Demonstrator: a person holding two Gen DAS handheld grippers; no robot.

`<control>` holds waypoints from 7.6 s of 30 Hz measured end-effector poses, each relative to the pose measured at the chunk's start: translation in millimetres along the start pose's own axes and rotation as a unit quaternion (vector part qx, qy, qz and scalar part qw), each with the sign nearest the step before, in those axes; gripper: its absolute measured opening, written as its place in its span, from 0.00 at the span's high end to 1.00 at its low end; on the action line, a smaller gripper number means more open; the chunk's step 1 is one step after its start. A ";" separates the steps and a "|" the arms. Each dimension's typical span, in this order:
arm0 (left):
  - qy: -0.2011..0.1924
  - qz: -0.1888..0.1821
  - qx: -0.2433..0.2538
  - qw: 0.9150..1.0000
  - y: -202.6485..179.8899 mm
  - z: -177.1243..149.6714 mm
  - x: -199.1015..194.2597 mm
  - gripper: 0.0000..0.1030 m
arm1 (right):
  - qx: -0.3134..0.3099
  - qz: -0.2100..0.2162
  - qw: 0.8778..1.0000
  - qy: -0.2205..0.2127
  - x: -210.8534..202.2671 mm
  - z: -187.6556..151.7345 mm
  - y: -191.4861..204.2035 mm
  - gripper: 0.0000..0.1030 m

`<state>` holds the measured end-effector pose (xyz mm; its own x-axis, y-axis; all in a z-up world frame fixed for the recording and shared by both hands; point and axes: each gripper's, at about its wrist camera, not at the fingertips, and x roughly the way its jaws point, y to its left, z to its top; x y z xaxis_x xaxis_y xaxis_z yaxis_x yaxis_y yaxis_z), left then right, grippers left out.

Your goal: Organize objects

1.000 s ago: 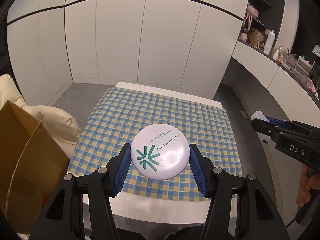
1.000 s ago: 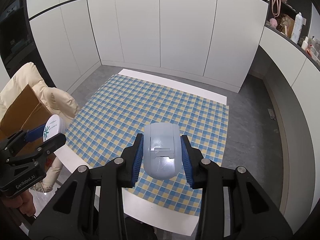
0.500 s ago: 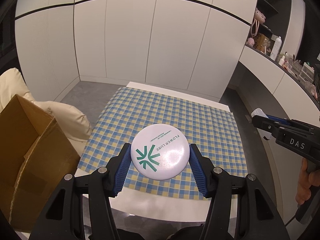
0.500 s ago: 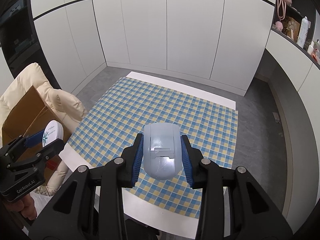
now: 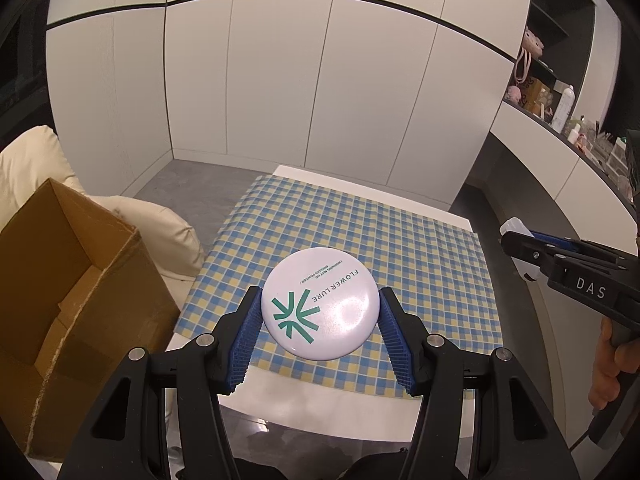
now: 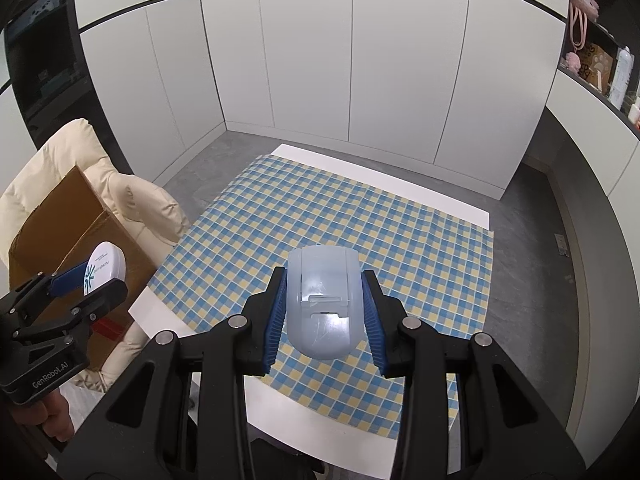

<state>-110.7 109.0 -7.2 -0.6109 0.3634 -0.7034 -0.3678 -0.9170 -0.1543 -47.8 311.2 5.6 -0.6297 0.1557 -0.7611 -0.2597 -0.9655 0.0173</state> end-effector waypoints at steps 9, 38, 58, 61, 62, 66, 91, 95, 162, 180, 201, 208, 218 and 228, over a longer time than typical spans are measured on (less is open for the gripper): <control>-0.004 0.010 -0.011 1.000 17.7 -1.5 -6.1 0.44 | -0.007 0.006 1.000 -0.001 5.1 4.7 13.4 0.64; -0.015 0.050 -0.054 0.997 73.0 -9.5 -25.7 0.44 | -0.057 0.033 0.998 -0.001 21.8 16.3 81.7 0.64; -0.020 0.076 -0.083 0.993 112.5 -17.4 -41.3 0.44 | -0.091 0.052 0.995 -0.004 27.2 20.6 131.0 0.64; -0.020 0.079 -0.087 0.993 118.4 -18.8 -43.2 0.44 | -0.094 0.056 0.994 -0.003 28.4 21.4 137.3 0.64; -0.021 0.080 -0.087 0.993 120.4 -19.1 -43.9 0.44 | -0.095 0.056 0.994 -0.003 28.6 21.4 138.6 0.64; -0.020 0.087 -0.092 0.992 128.0 -21.7 -45.4 0.44 | -0.101 0.060 0.993 -0.004 29.4 23.1 146.9 0.64; -0.024 0.117 -0.117 0.986 167.4 -31.4 -62.4 0.44 | -0.131 0.085 0.988 -0.007 30.5 25.5 192.8 0.64; -0.024 0.122 -0.120 0.985 172.2 -34.2 -66.5 0.44 | -0.138 0.090 0.986 -0.007 30.2 25.7 201.9 0.64; -0.057 0.260 -0.200 0.943 287.0 -91.9 -155.1 0.00 | -0.266 0.191 0.945 0.003 21.6 -4.7 380.9 0.64; -0.058 0.290 -0.234 0.926 318.9 -121.4 -189.0 0.00 | -0.279 0.223 0.934 0.011 15.0 -13.5 431.6 0.63; -0.058 0.302 -0.254 0.917 332.0 -130.3 -197.8 0.00 | -0.293 0.225 0.929 0.005 14.6 -19.4 448.2 0.18; -0.057 0.302 -0.254 0.917 330.8 -127.7 -194.6 0.00 | -0.296 0.211 0.932 0.004 18.5 -19.2 442.8 0.00; -0.052 0.293 -0.247 0.922 320.7 -118.6 -181.6 0.01 | -0.274 0.202 0.940 -0.006 21.4 -9.9 423.0 0.00; -0.047 0.281 -0.238 0.929 310.8 -106.7 -165.5 0.01 | -0.261 0.192 0.946 -0.002 26.9 -5.1 402.0 0.00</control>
<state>-49.1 -253.6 -12.8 -0.6795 -0.2014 -0.7055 0.3642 -0.9273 -0.0860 -165.4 -73.8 -11.1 -0.6075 -0.2286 -0.7607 0.3852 -0.9223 -0.0304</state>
